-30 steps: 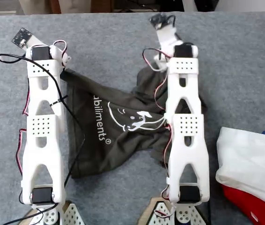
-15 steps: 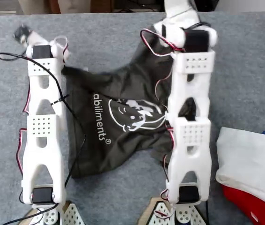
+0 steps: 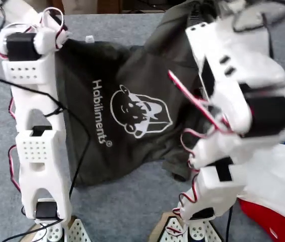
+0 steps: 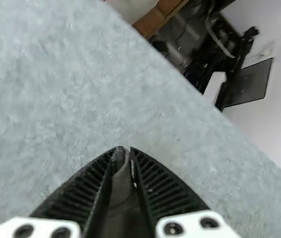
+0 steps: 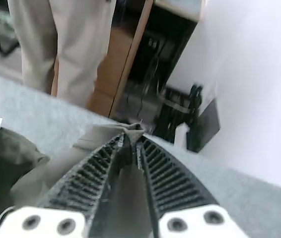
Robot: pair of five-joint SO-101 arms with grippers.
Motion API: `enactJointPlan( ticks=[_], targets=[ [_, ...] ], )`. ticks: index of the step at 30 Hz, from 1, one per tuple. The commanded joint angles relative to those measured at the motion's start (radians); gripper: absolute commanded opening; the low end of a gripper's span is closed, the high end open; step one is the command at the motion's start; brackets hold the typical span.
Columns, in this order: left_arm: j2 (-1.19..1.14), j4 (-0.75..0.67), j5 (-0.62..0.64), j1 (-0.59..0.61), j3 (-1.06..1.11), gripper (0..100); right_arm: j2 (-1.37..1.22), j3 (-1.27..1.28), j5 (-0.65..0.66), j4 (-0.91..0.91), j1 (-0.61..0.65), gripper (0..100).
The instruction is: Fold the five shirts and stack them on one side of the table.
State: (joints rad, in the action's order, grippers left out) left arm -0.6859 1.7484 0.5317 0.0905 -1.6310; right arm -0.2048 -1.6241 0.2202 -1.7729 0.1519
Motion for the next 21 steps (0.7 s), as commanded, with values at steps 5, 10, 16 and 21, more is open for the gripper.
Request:
enactJointPlan(
  ticks=[5,10,16,21],
  targets=[
    [0.166,0.011,-0.078,0.02,-0.037,2,0.12,-0.03,-0.057,-0.015,0.015,0.4],
    [0.254,0.011,-0.081,0.018,-0.043,2,0.182,-0.042,-0.101,-0.015,0.007,0.4],
    [0.421,0.011,-0.114,0.028,-0.038,2,0.294,-0.042,-0.127,0.028,-0.041,0.4],
    [0.544,0.011,-0.164,0.028,-0.037,2,0.384,-0.039,-0.097,0.074,-0.036,0.4]
  ],
)
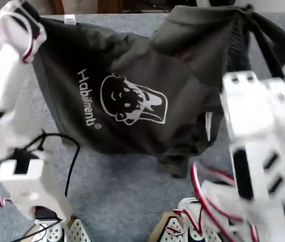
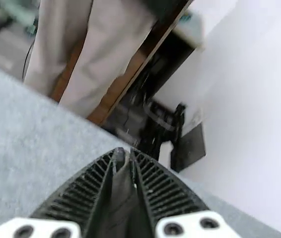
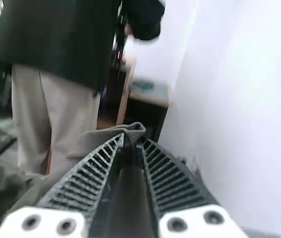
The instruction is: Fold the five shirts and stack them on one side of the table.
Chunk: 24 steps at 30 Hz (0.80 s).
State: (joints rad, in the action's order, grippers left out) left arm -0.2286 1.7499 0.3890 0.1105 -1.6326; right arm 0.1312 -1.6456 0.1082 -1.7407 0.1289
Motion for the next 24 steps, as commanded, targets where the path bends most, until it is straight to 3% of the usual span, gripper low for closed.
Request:
enactJointPlan(
  ticks=[1,13,24],
  targets=[
    [0.104,0.009,-0.028,0.008,-0.035,2,0.062,-0.018,0.018,0.046,-0.013,0.4],
    [0.225,0.009,-0.054,0.009,-0.035,2,0.193,-0.018,0.04,0.046,-0.018,0.4],
    [0.429,0.012,-0.192,0.009,-0.034,2,0.311,-0.012,0.117,0.046,-0.019,0.4]
  ],
)
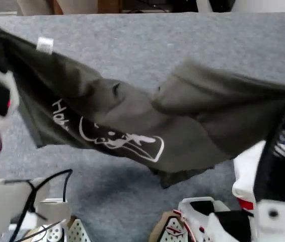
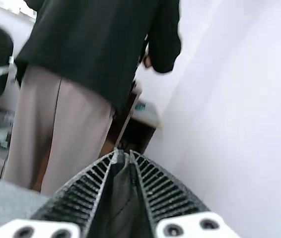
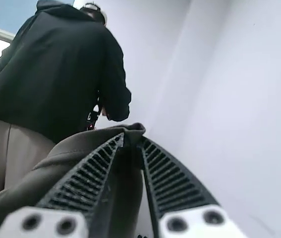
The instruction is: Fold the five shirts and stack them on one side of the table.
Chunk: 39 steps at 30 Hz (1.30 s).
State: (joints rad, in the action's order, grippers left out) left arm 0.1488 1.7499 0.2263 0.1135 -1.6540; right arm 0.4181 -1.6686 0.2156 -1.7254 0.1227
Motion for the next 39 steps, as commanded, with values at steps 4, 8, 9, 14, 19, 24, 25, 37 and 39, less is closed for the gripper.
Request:
enactJointPlan(
  ticks=[4,8,9,14,19,24,25,37,39],
  targets=[
    [0.15,0.012,-0.074,0.006,0.038,2,0.082,0.013,0.029,0.031,-0.013,0.4],
    [0.317,0.012,-0.109,0.006,0.203,2,0.12,0.015,0.058,0.075,-0.015,0.4],
    [0.363,0.012,-0.118,0.006,0.261,2,0.122,0.016,0.069,0.089,-0.015,0.4],
    [0.573,0.009,-0.155,0.003,0.666,2,0.122,0.197,0.071,0.175,-0.015,0.4],
    [0.641,-0.087,-0.213,0.011,1.105,2,0.122,0.642,0.054,0.396,-0.007,0.4],
    [0.648,-0.39,-0.212,0.132,1.508,2,0.125,1.092,0.034,0.766,-0.001,0.4],
    [0.65,-0.45,-0.212,0.147,1.567,2,0.127,1.141,0.035,0.812,0.013,0.4],
    [0.61,-0.68,-0.212,0.201,1.956,2,0.127,1.395,0.035,0.832,0.064,0.4],
    [0.587,-0.772,-0.212,0.199,2.074,2,0.13,1.484,0.035,0.832,0.064,0.4]
  ],
)
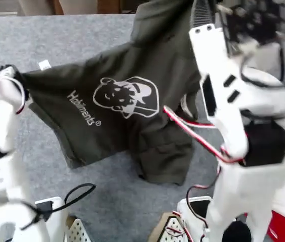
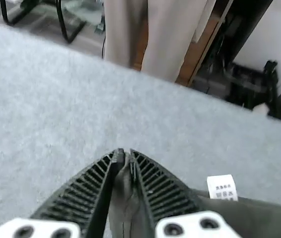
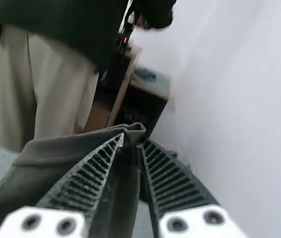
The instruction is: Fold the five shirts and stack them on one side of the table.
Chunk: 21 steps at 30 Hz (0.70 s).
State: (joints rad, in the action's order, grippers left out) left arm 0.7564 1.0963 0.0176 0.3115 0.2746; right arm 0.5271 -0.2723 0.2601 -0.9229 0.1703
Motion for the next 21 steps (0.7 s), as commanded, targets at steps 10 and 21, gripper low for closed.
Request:
enactJointPlan(
  ticks=[10,21],
  targets=[
    [-0.105,-0.126,-0.006,-0.112,0.413,24,0.015,0.644,-0.031,0.272,0.013,0.4],
    [-0.157,0.037,0.02,0.068,0.164,30,0.119,1.25,0.091,0.5,0.013,0.4]
  ],
)
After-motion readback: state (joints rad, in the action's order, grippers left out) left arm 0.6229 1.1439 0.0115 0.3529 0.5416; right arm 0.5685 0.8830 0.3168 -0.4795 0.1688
